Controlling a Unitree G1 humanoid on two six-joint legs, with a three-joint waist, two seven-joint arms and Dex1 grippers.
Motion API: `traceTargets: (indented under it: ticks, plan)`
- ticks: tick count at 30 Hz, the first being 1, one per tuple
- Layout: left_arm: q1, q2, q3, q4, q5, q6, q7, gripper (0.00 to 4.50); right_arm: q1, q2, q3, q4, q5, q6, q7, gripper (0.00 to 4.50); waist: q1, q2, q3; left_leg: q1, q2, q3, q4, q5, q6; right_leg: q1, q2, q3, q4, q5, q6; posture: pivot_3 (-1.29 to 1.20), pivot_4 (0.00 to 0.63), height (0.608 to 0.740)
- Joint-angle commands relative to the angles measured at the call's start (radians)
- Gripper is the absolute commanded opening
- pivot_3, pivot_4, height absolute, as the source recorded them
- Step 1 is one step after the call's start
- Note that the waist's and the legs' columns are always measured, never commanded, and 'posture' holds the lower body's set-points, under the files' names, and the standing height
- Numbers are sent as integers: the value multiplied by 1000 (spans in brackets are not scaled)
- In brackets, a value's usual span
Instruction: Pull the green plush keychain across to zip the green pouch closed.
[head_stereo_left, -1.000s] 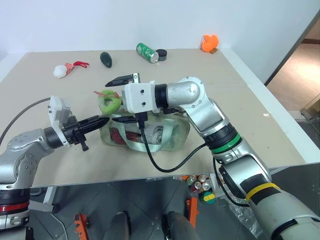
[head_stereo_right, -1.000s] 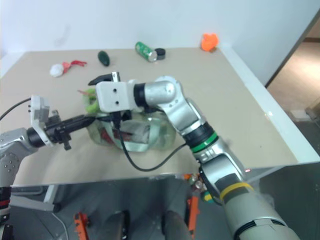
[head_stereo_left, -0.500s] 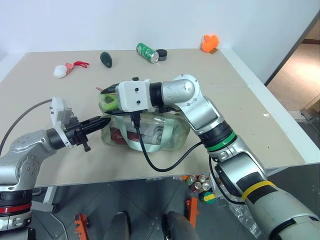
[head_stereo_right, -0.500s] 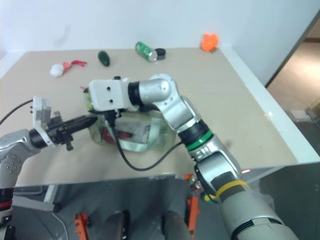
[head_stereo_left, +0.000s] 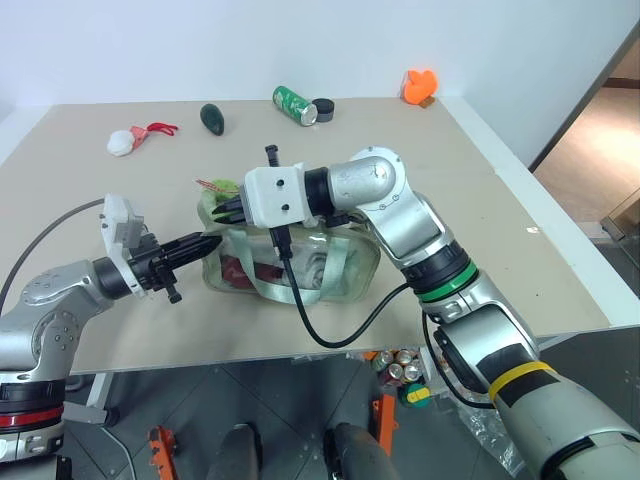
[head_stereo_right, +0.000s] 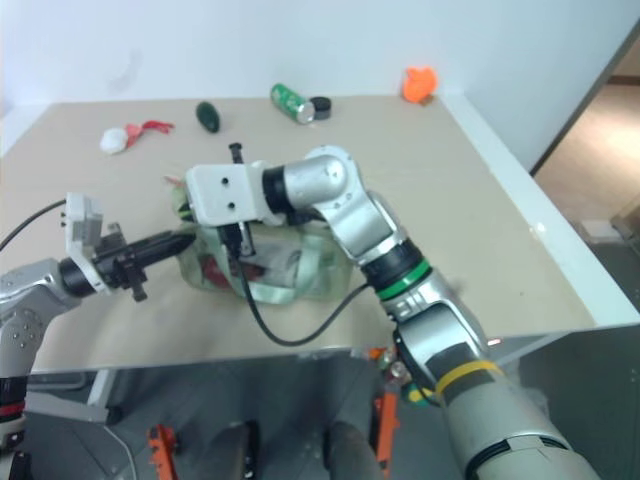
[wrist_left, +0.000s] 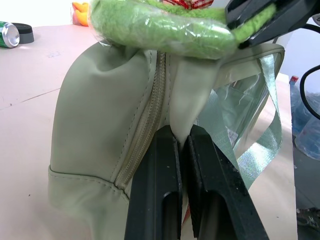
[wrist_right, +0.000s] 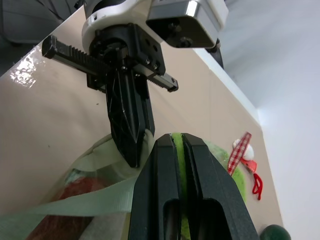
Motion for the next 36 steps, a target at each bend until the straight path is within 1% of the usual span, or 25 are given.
traceTargets:
  ticks: [1,5,12,18,22,26,28,32,34,36]
  plan:
    - [-6,-5,-30,-9,6,3,-9,0,-33,-32,-64,-11,-12,-20,-49,23,0,0,0,0,0,0,0,0,0,0,0,0,0,0,0,0,150,740]
    - [-13,-11,-38,0,9,0,-12,0,-53,-121,-115,18,-33,-34,-83,23,6,0,0,0,-1,0,0,0,0,0,-1,0,0,0,0,0,150,740]
    - [-25,-21,-55,23,14,-10,-17,0,-4,-333,-164,-38,-45,-50,-35,23,13,0,0,0,-2,0,-1,0,0,0,-2,0,0,-1,0,0,150,740]
    - [-35,-25,-62,37,19,-16,-21,0,56,-415,-183,-130,-22,-2,-11,23,13,1,0,-1,-3,0,0,0,0,0,-3,0,0,-2,2,0,150,740]
    - [-39,-28,-64,39,20,-14,-26,0,106,-491,-202,-176,-30,28,-1,23,15,0,0,-1,-3,0,0,0,0,0,-3,-1,0,-2,2,0,150,740]
    - [-36,-28,-65,34,20,-10,-28,0,151,-675,-189,-163,-140,-56,30,23,19,1,1,-2,-7,0,1,0,0,1,-7,-1,-1,-3,3,0,150,740]
    - [-32,-27,-65,31,18,-9,-28,0,161,-740,-186,-150,-170,-87,34,23,17,1,1,-2,-10,0,1,0,0,1,-10,0,-1,-5,3,0,150,740]
    - [-23,-20,-61,28,15,-5,-31,0,197,-878,-201,-151,-212,-131,62,23,12,2,1,-1,-10,2,1,0,0,1,-11,1,-2,-5,3,0,150,740]
    - [-21,-18,-60,27,13,-3,-31,0,219,-903,-203,-172,-208,-133,71,23,13,2,1,-1,-10,2,1,0,0,1,-11,1,-2,-5,3,0,150,740]
    - [-22,-16,-60,30,13,-2,-32,0,265,-900,-197,-212,-195,-118,76,23,14,2,1,-1,-10,2,1,0,0,1,-11,1,-2,-4,3,0,150,740]
